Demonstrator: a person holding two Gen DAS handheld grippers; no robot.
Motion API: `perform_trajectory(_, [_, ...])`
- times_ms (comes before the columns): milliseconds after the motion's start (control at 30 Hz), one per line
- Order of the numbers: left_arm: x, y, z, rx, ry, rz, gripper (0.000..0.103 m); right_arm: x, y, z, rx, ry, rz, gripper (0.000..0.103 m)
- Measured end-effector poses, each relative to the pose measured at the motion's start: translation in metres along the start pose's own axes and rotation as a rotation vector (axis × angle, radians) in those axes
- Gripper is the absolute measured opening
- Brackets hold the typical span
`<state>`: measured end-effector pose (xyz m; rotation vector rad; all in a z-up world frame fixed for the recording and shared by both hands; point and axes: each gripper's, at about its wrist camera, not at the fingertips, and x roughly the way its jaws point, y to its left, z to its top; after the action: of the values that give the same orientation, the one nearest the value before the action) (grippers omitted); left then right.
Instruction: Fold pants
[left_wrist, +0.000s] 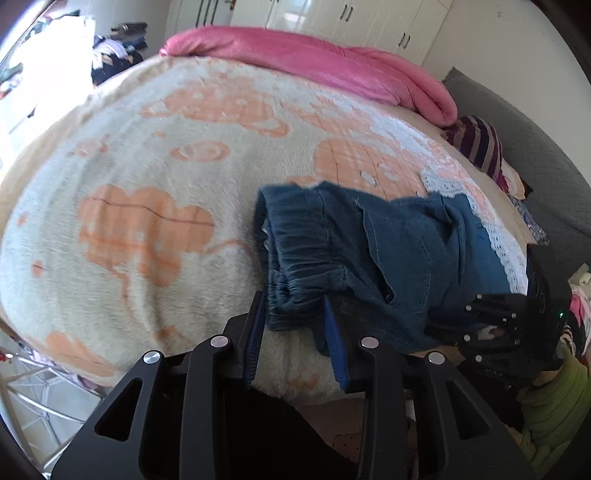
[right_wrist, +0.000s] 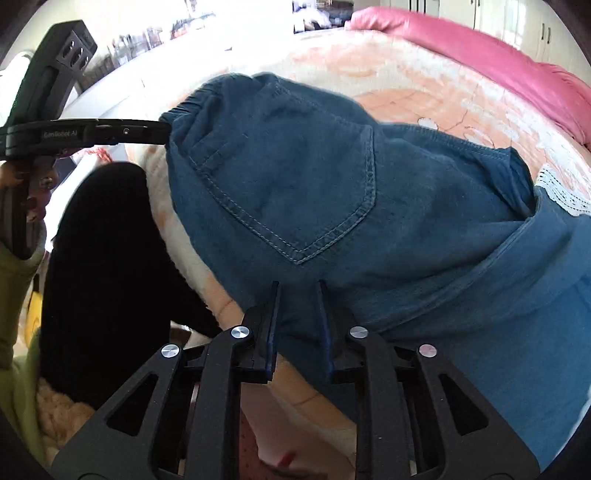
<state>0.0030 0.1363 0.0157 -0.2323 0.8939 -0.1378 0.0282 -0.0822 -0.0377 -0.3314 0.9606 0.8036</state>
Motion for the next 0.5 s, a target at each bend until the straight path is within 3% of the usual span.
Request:
perform_trajectory(100, [-0.026, -0.008, 0.009, 0.015, -0.083, 0.003, 0.03, 0.0, -0.003, -0.002, 0.024, -0.005, 0.034, 0.014])
perform_trajectory(200, [-0.029, -0.03, 0.02, 0.045, -0.127, -0.06, 0.03, -0.001, -0.004, -0.003, 0.036, -0.015, 0.046, 0.014])
perform_trajectory(367, [0.01, -0.07, 0.024, 0.126, -0.056, -0.121, 0.03, -0.019, -0.01, -0.01, 0.061, -0.039, 0.073, 0.017])
perform_trajectory(500, [0.049, -0.073, 0.006, 0.164, 0.048, -0.016, 0.03, -0.05, -0.018, -0.015, 0.093, -0.112, 0.029, 0.027])
